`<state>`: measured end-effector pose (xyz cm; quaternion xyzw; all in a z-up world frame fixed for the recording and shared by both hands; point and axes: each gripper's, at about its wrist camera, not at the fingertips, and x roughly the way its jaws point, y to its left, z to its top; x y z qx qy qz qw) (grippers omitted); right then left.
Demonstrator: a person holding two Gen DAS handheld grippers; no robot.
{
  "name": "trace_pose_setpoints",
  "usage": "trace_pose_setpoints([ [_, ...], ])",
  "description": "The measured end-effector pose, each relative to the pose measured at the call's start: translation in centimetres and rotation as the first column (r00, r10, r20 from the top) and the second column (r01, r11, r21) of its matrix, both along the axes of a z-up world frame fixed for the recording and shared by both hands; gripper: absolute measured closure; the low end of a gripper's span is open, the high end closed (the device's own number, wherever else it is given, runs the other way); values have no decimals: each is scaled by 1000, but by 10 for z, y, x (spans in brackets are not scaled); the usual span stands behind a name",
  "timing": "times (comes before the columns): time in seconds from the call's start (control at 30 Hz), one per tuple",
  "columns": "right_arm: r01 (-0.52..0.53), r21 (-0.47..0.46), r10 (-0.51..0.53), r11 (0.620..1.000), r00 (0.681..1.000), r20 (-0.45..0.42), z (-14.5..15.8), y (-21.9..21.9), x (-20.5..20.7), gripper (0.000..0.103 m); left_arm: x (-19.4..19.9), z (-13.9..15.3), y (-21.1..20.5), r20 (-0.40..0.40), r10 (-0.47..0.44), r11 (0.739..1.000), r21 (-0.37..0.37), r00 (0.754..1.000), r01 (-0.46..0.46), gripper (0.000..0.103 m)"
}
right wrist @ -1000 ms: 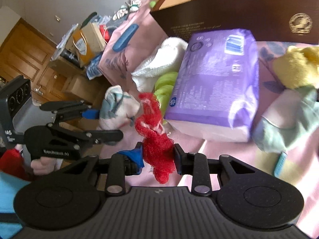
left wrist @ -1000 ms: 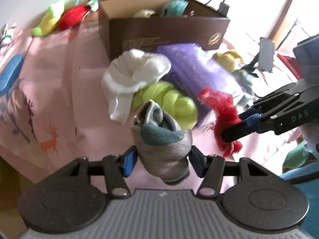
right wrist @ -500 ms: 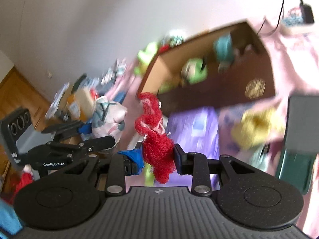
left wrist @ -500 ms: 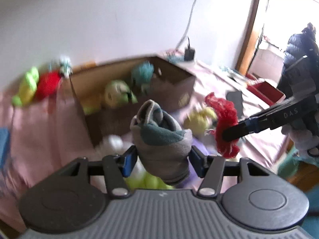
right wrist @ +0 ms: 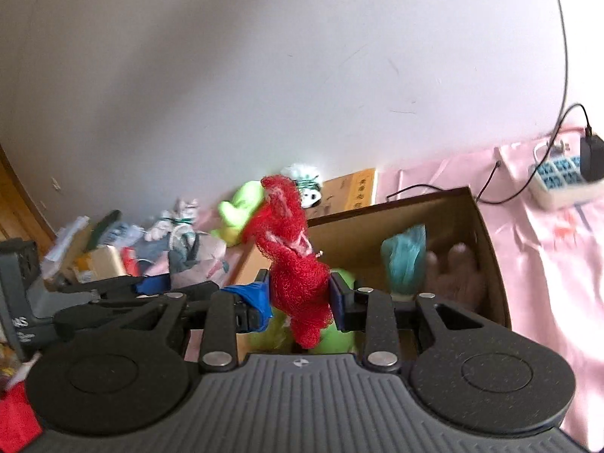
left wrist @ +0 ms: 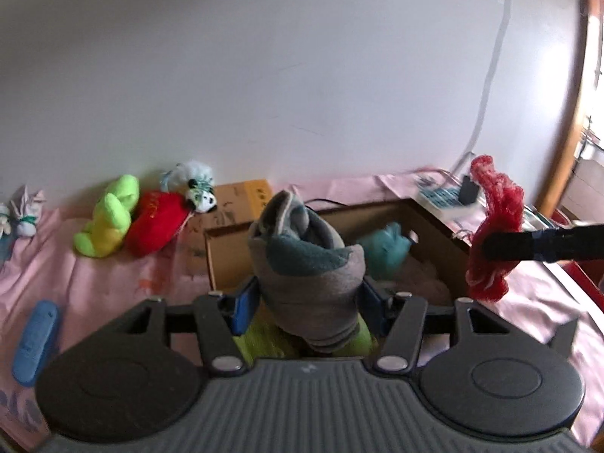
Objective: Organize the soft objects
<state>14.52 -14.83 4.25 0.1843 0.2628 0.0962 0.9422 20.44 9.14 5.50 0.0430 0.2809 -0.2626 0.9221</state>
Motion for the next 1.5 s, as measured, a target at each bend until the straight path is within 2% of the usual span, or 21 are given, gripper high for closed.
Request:
trace_pose_setpoints([
  [0.33, 50, -70, -56, 996, 994, -94, -46, 0, 51, 85, 60, -49, -21, -72, 129, 990, 58, 989, -125, 41],
  [0.5, 56, -168, -84, 984, 983, -165, -60, 8, 62, 84, 75, -69, -27, -101, 143, 987, 95, 985, -133, 35],
  [0.57, 54, -137, -75, 989, 984, -159, -62, 6, 61, 83, 75, -71, -31, -96, 129, 988, 103, 987, -119, 33],
  [0.63, 71, -54, -79, 996, 981, -175, -63, -1, 60, 83, 75, -73, -33, -93, 119, 988, 110, 989, -109, 33],
  [0.73, 115, -67, -124, 991, 980, -153, -62, -3, 54, 82, 74, -73, -33, -104, 121, 989, 101, 987, -111, 33],
  [0.83, 128, 48, -118, 991, 979, -168, -61, -13, 47, 82, 72, -70, -27, -122, 128, 990, 73, 984, -120, 33],
  [0.9, 142, 87, -126, 986, 978, -167, -58, -15, 41, 82, 68, -66, -23, -126, 137, 990, 59, 982, -131, 33],
  [1.0, 157, 68, -146, 985, 979, -143, -51, -10, 31, 82, 65, -61, -19, -144, 158, 987, 53, 977, -152, 33],
  [1.23, 163, -40, -166, 986, 982, -91, -39, 9, 17, 82, 52, -50, -15, -157, 201, 979, 66, 967, -193, 31],
  [1.37, 148, -34, -150, 988, 985, -88, -36, 13, 11, 82, 44, -45, -17, -143, 221, 973, 100, 965, -208, 30],
  [1.5, 129, -35, -131, 991, 989, -71, -32, 18, 1, 82, 35, -40, -13, -137, 253, 965, 102, 958, -240, 30],
])
